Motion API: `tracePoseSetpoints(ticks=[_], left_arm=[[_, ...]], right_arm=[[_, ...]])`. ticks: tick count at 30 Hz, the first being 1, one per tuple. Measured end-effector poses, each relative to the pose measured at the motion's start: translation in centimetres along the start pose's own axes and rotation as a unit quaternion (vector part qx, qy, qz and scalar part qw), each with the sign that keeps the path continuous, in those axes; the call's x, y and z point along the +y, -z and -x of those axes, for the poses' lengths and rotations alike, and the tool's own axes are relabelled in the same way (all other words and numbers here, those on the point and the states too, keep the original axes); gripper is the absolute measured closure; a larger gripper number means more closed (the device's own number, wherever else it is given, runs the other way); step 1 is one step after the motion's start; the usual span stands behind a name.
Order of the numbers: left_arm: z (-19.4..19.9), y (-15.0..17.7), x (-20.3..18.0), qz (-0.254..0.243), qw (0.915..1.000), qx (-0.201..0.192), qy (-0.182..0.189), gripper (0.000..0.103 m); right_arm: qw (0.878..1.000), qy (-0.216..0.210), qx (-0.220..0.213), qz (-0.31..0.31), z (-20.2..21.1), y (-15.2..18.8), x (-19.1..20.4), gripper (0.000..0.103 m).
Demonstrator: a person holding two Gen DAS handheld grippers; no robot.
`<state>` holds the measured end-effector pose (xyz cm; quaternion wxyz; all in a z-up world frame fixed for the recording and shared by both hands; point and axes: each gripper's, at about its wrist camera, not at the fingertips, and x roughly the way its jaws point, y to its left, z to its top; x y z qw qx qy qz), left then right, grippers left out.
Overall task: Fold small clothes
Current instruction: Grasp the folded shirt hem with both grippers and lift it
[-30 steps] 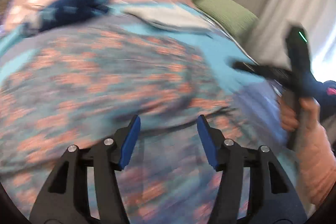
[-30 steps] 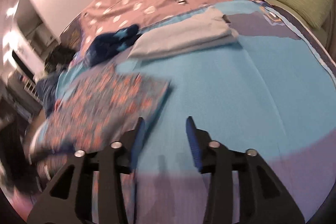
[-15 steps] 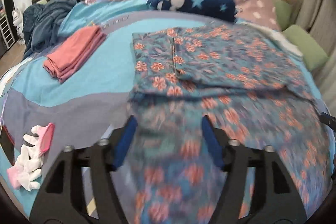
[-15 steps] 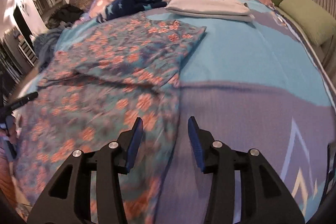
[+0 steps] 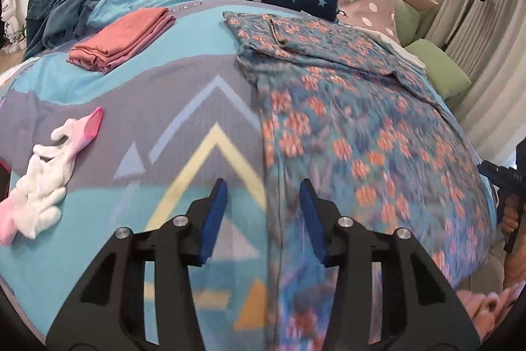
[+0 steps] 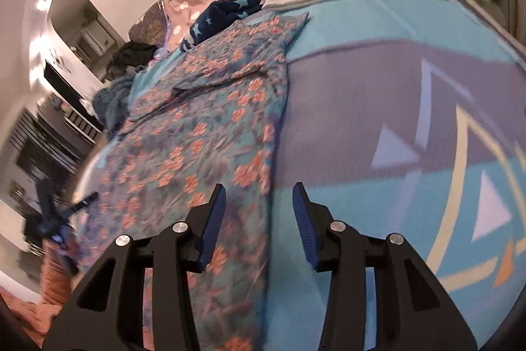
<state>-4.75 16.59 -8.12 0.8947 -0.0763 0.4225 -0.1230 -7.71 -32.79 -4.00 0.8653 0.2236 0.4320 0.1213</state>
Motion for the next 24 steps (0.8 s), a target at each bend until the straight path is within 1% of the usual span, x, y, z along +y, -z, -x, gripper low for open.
tracePoseSetpoints(ticks=[3, 6, 11, 12, 16, 18, 19, 20, 22, 23, 24], left_arm=[[1.4, 1.8, 0.1, -0.010, 0.9998, 0.003, 0.017, 0.056], [2.4, 3.5, 0.0, -0.031, 0.9991, 0.005, 0.029, 0.056], [4.0, 5.5, 0.2, -0.023, 0.9964, 0.024, 0.077, 0.057], [4.5, 6.2, 0.1, -0.027, 0.9958, 0.028, 0.082, 0.057], [6.2, 8.5, -0.5, -0.054, 0.9944, 0.043, 0.080, 0.057], [6.6, 9.1, -0.7, -0.064, 0.9938, 0.045, 0.079, 0.056], [6.4, 9.2, -0.8, -0.064, 0.9938, 0.043, 0.079, 0.055], [6.1, 9.2, -0.8, -0.058, 0.9938, 0.043, 0.084, 0.055], [5.8, 8.8, -0.6, -0.046, 0.9938, 0.034, 0.095, 0.056], [5.8, 8.7, -0.5, -0.038, 0.9936, 0.028, 0.103, 0.068], [5.7, 8.4, -0.3, -0.018, 0.9917, 0.025, 0.124, 0.085]], right_arm=[[1.000, -0.005, 0.008, -0.005, 0.9, 1.8, -0.2, 0.060], [1.000, -0.015, 0.011, -0.009, 2.3, 3.8, -0.4, 0.060], [0.999, -0.036, 0.013, -0.017, 4.6, 7.9, -0.7, 0.059], [0.999, -0.039, 0.013, -0.017, 4.9, 8.5, -0.6, 0.059], [0.998, -0.061, 0.019, -0.013, 5.9, 11.4, -0.6, 0.059], [0.997, -0.074, 0.016, -0.018, 5.9, 12.0, -0.8, 0.057], [0.996, -0.082, 0.014, -0.021, 5.7, 12.0, -0.9, 0.053], [0.994, -0.101, 0.013, -0.026, 5.2, 11.8, -1.0, 0.051], [0.991, -0.126, 0.013, -0.037, 4.4, 11.3, -1.1, 0.051], [0.990, -0.136, 0.011, -0.040, 4.2, 11.0, -1.0, 0.053], [0.989, -0.140, 0.011, -0.042, 4.2, 10.7, -0.9, 0.062]])
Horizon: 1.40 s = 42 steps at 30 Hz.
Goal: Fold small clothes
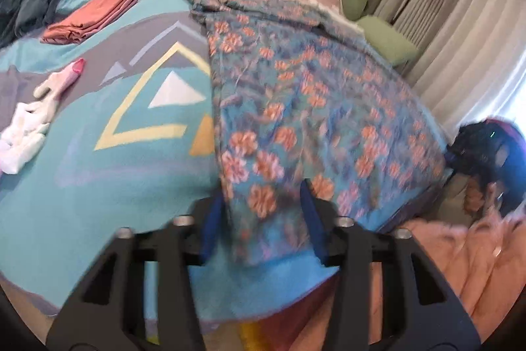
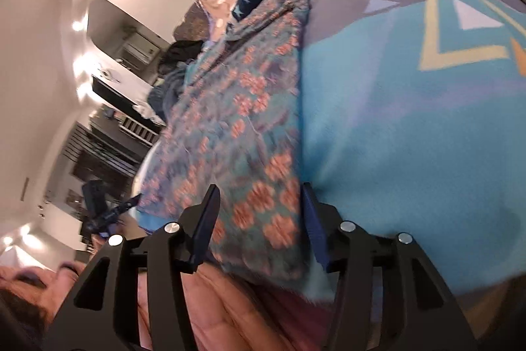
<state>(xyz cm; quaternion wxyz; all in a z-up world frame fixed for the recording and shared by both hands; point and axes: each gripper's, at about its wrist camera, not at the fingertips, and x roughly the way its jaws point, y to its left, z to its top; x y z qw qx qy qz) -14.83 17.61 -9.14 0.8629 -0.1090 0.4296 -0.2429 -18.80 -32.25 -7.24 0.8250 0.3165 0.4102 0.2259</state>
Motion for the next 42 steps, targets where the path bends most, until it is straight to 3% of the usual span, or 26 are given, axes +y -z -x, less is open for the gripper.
tracePoseSetpoints(ticks=[1, 2, 4, 8, 9, 12, 17, 20, 25, 35, 42], left_arm=[[-0.1, -0.2, 0.2, 0.016, 0.9997, 0.002, 0.016, 0.099], [0.1, -0.4, 0.3, 0.041, 0.9988, -0.006, 0.025, 0.099], [1.3, -0.8, -0.2, 0.044, 0.9979, -0.038, 0.027, 0.099], [6.9, -2.7, -1.9, 0.033, 0.9848, -0.156, 0.070, 0.099], [7.9, -3.1, -2.3, 0.027, 0.9810, -0.175, 0.078, 0.099], [9.5, -4.2, -3.5, 0.017, 0.9726, -0.209, 0.100, 0.099], [9.5, -4.2, -4.1, 0.019, 0.9755, -0.196, 0.098, 0.099], [9.0, -3.6, -3.9, 0.015, 0.9806, -0.179, 0.078, 0.099], [8.1, -4.2, -1.9, 0.055, 0.9797, -0.172, 0.087, 0.099], [6.8, -9.2, -0.7, 0.076, 0.9709, -0.202, 0.103, 0.099], [5.4, -13.2, -0.1, 0.079, 0.9714, -0.204, 0.093, 0.099]], right_arm=[[1.000, -0.006, 0.000, -0.004, 0.0, -0.3, 0.2, 0.098], [1.000, -0.013, 0.001, -0.015, 0.0, -0.5, 0.3, 0.100], [0.998, -0.042, -0.031, -0.024, 1.2, -0.8, 0.9, 0.101], [0.986, -0.115, -0.116, -0.028, 5.8, -2.1, 2.4, 0.101], [0.982, -0.124, -0.141, -0.019, 7.2, -2.7, 3.1, 0.101], [0.979, -0.125, -0.158, -0.001, 8.2, -4.1, 4.5, 0.101], [0.980, -0.132, -0.150, -0.003, 7.4, -4.7, 5.6, 0.101], [0.980, -0.133, -0.151, -0.002, 7.6, -4.6, 5.9, 0.101], [0.978, -0.137, -0.153, -0.020, 7.2, -5.6, 4.5, 0.101], [0.971, -0.151, -0.179, -0.040, 5.8, -10.2, 4.4, 0.101], [0.971, -0.146, -0.182, -0.044, 3.8, -14.6, 4.0, 0.101]])
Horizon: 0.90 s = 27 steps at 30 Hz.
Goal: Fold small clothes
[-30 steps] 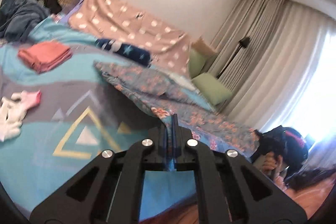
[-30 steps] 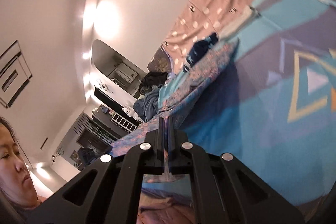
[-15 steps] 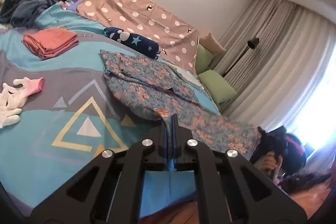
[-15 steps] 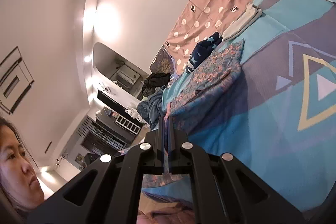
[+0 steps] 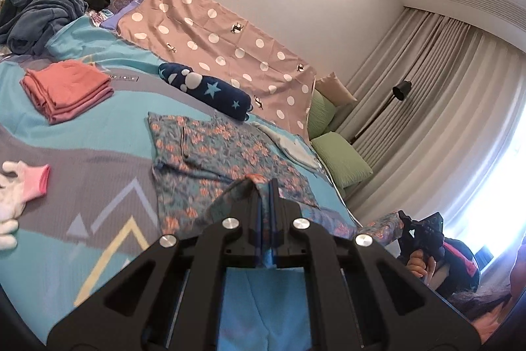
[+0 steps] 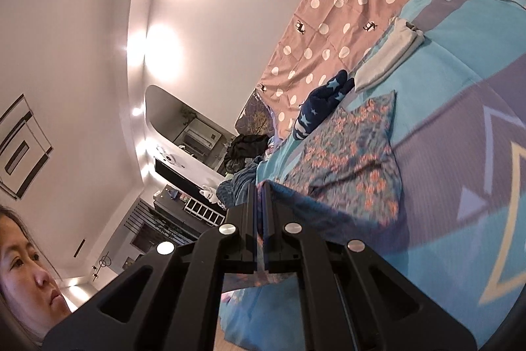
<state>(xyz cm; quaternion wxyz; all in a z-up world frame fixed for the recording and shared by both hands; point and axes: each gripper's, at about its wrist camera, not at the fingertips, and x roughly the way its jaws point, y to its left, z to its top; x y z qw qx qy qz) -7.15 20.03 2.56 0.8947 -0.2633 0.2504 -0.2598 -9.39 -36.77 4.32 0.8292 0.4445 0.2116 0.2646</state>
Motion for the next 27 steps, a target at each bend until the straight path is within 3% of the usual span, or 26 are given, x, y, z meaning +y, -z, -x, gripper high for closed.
tracePoseSetpoints(ticks=[13, 17, 20, 24, 27], left_arm=[[-8.4, -8.5, 1.8, -0.008, 0.9990, 0.002, -0.045, 0.099], [-13.1, -11.6, 3.5, 0.001, 0.9982, 0.022, -0.056, 0.099], [-17.9, -13.5, 6.6, 0.010, 0.9945, 0.042, -0.096, 0.099], [-23.8, -13.5, 12.0, 0.033, 0.9862, 0.072, -0.145, 0.097], [-27.5, -11.7, 16.4, 0.096, 0.9760, 0.116, -0.157, 0.097]], right_arm=[[0.999, 0.044, 0.006, 0.010, -9.6, -8.9, -1.1, 0.101], [0.995, 0.104, 0.011, 0.010, -14.2, -11.9, -2.2, 0.101], [0.988, 0.152, 0.015, 0.011, -18.1, -13.8, -4.4, 0.101], [0.976, 0.213, 0.033, 0.013, -23.2, -15.2, -9.3, 0.100], [0.956, 0.287, 0.062, 0.016, -26.3, -14.4, -13.4, 0.097]])
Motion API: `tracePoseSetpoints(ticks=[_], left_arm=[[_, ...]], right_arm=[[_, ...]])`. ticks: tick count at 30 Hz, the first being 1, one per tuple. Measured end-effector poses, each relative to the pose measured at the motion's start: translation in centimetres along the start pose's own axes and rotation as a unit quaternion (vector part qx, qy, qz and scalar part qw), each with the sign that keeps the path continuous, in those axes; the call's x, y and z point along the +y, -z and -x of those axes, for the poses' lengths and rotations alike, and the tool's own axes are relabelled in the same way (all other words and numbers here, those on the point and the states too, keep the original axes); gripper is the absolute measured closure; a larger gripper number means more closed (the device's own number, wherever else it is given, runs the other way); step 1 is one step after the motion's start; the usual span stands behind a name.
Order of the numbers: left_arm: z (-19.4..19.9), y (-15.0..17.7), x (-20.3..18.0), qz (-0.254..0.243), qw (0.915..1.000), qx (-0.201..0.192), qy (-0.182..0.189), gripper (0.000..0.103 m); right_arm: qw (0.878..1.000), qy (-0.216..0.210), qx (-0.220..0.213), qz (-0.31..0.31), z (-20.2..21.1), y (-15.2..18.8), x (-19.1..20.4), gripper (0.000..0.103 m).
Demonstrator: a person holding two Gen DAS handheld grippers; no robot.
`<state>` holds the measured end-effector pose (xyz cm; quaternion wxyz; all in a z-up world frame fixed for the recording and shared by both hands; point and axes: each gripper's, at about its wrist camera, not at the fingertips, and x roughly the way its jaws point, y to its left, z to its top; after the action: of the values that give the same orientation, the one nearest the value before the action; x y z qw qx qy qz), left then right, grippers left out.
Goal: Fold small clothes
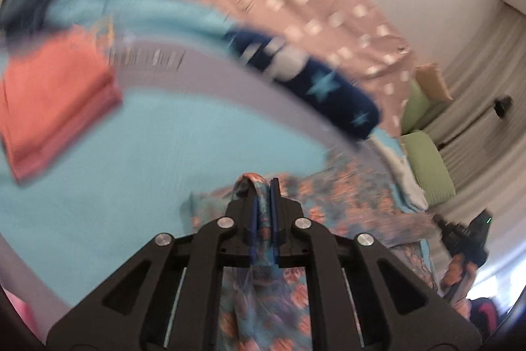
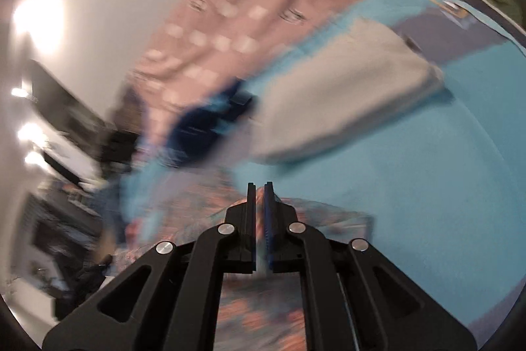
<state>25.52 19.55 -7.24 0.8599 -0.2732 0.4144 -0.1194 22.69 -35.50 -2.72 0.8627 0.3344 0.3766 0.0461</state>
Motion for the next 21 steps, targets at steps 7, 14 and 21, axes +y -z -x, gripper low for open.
tracePoseSetpoints(ticks=[7, 14, 21], left_arm=[[-0.6, 0.9, 1.4, 0.012, 0.9997, 0.004, 0.022, 0.081], [0.0, 1.1, -0.1, -0.010, 0.9999, 0.011, 0.006, 0.068], [-0.1, 1.0, 0.0, -0.008, 0.9995, 0.027, -0.015, 0.097]], right_arm=[[0.995, -0.056, 0.066, -0.054, -2.6, 1.3, -3.3, 0.091], [0.999, -0.003, 0.042, -0.016, -1.6, 0.8, -2.4, 0.067], [0.998, -0.018, 0.064, -0.004, -1.9, 0.8, -1.8, 0.098]])
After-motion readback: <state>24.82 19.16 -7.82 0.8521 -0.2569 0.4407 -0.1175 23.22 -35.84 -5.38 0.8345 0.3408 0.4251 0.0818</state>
